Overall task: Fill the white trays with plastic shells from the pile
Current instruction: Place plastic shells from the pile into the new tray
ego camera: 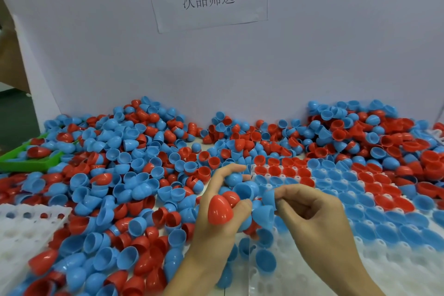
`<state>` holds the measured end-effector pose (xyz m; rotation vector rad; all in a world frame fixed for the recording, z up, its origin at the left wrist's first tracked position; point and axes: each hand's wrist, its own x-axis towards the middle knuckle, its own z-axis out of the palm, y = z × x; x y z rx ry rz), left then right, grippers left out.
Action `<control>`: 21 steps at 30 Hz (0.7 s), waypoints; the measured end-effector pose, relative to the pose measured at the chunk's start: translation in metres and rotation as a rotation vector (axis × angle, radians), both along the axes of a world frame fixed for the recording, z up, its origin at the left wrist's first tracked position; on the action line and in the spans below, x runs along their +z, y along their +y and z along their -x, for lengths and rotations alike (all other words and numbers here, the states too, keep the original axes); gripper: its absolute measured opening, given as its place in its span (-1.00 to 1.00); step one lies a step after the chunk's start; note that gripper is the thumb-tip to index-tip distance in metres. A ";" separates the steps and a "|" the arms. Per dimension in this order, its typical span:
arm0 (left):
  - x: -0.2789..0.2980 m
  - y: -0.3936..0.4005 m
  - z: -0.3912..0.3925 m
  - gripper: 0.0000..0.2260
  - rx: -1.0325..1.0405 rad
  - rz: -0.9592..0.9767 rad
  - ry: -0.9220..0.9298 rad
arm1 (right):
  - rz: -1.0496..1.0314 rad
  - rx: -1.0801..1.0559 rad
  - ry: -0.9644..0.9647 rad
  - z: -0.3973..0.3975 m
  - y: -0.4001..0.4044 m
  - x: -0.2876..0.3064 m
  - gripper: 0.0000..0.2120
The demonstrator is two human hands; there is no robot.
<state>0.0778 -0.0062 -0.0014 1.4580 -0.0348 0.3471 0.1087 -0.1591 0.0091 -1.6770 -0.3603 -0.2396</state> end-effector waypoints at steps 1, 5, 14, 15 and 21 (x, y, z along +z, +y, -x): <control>0.000 0.000 -0.001 -0.56 0.007 0.006 0.002 | 0.007 0.006 0.002 0.001 0.000 0.001 -0.68; 0.000 0.000 -0.002 -0.61 0.018 -0.002 0.014 | 0.042 0.069 0.024 0.005 0.000 0.005 -0.60; -0.003 -0.001 -0.002 -0.60 0.062 -0.103 -0.007 | 0.106 0.170 0.146 0.003 0.001 0.002 -0.69; -0.003 -0.001 -0.002 -0.59 0.067 -0.103 -0.001 | 0.128 0.149 0.140 0.002 0.000 0.004 -0.67; -0.004 0.006 -0.007 -0.56 0.082 0.033 0.046 | 0.420 0.051 -0.022 -0.006 -0.030 0.018 -0.59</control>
